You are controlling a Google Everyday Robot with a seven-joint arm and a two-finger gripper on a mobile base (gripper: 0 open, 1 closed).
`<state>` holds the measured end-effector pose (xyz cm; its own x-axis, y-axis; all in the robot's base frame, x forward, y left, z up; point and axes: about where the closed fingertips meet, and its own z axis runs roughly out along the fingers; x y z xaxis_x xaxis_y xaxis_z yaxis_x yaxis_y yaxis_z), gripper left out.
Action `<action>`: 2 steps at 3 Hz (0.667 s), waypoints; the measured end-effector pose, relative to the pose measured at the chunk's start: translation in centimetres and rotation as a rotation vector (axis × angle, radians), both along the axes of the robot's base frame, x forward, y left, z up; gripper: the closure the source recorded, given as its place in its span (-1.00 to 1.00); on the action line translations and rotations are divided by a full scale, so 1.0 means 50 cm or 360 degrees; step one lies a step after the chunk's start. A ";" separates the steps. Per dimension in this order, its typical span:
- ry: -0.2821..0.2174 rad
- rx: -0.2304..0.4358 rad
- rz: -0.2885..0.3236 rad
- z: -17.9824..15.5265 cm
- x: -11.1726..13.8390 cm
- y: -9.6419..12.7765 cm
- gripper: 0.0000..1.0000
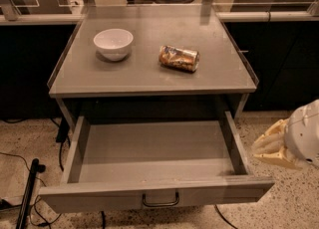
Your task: Close top drawer
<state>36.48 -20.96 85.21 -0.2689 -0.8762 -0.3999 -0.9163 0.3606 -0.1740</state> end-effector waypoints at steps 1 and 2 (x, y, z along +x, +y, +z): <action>-0.0034 0.0055 -0.0035 -0.019 -0.018 -0.004 1.00; -0.0163 0.0294 -0.0040 -0.075 -0.054 0.014 1.00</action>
Offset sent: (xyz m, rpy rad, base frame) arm -0.0394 0.0162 -0.0497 0.3461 -0.1753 -0.0221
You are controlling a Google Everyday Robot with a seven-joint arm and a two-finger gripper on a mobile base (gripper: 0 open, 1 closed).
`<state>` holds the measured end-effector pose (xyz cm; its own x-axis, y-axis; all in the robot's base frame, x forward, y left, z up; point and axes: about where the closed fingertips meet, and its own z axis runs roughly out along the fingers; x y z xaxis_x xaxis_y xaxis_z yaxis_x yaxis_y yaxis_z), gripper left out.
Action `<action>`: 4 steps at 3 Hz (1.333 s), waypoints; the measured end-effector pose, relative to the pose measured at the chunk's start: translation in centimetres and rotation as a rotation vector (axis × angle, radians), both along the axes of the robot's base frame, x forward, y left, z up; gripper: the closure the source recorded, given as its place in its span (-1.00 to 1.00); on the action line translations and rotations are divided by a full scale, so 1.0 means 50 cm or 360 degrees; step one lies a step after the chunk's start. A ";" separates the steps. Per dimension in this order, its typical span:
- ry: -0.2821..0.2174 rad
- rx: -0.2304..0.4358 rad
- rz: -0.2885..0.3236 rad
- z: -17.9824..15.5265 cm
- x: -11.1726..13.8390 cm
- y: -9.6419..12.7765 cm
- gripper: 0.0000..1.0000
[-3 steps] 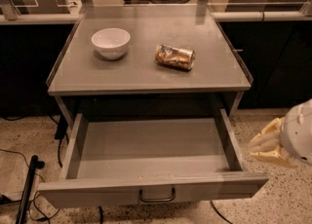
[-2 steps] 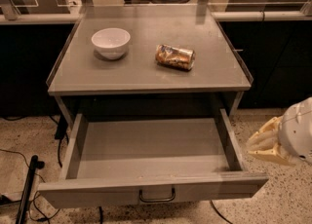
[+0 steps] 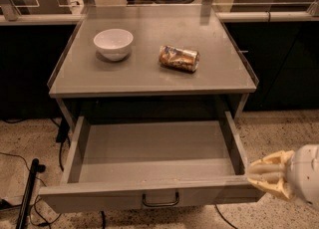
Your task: Close top drawer
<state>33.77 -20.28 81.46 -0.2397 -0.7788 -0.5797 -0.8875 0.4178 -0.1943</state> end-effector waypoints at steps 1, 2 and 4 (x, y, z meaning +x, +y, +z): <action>-0.0059 0.0146 0.0022 -0.036 -0.028 0.027 1.00; -0.0052 0.0147 0.0022 -0.040 -0.030 0.028 1.00; 0.0156 0.0182 0.0047 -0.173 -0.067 0.072 1.00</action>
Offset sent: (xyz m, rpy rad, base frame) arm -0.0111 0.0086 -0.0161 0.0675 -0.0208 0.0042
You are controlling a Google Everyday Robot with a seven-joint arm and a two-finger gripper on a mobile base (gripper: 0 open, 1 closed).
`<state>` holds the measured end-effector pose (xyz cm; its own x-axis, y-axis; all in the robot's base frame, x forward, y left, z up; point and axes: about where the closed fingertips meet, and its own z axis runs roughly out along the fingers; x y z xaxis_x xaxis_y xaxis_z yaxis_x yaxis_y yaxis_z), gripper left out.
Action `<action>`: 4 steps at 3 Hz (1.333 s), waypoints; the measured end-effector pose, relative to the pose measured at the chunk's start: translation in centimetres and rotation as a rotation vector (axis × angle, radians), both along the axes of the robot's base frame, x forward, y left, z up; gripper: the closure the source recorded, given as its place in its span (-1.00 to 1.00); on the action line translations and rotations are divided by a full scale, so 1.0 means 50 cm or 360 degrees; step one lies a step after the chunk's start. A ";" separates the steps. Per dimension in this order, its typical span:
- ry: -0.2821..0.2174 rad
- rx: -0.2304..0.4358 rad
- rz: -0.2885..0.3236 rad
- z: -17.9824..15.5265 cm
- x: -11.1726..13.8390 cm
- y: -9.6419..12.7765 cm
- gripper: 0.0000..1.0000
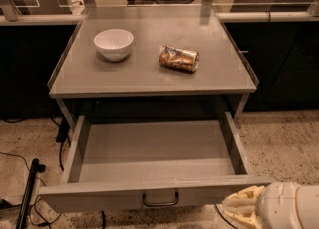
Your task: Close top drawer
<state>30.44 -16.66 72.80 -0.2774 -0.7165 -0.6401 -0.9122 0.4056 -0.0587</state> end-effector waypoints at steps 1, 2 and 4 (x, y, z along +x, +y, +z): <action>0.0054 -0.0006 0.0038 -0.065 0.007 0.020 1.00; 0.0073 -0.0035 0.0083 -0.111 0.039 0.041 1.00; 0.0077 -0.0071 0.0103 -0.141 0.074 0.055 0.65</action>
Offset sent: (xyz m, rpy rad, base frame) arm 0.0462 0.0346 -0.0893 -0.0488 0.0621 0.0946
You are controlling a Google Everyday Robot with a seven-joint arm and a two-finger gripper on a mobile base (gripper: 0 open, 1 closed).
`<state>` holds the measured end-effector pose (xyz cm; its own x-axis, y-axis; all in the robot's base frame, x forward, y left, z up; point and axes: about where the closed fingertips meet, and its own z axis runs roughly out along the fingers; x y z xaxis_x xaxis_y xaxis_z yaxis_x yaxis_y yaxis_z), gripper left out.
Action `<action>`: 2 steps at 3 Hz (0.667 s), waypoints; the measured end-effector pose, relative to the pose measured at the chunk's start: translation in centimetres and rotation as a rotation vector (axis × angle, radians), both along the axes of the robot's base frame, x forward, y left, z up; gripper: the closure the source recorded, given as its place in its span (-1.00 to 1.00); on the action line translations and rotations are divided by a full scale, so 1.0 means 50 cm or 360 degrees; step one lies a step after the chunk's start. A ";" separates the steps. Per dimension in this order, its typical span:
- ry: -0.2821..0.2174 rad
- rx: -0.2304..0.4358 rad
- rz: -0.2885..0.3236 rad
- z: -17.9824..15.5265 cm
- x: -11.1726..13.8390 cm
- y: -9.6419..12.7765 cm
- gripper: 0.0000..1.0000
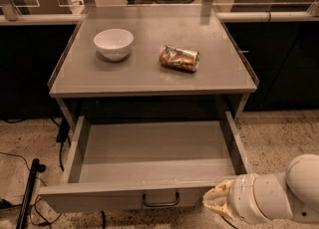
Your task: Close top drawer
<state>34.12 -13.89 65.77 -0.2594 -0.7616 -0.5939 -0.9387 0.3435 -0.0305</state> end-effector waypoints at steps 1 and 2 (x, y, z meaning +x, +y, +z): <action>0.0000 0.0000 0.0000 0.000 0.000 0.000 0.19; 0.0000 0.0000 0.0000 0.000 0.000 0.000 -0.28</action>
Offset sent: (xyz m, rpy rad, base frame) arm 0.0000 0.0000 0.0000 0.0000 0.0000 0.0000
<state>34.12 -13.89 65.78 -0.2594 -0.7616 -0.5939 -0.9387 0.3435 -0.0305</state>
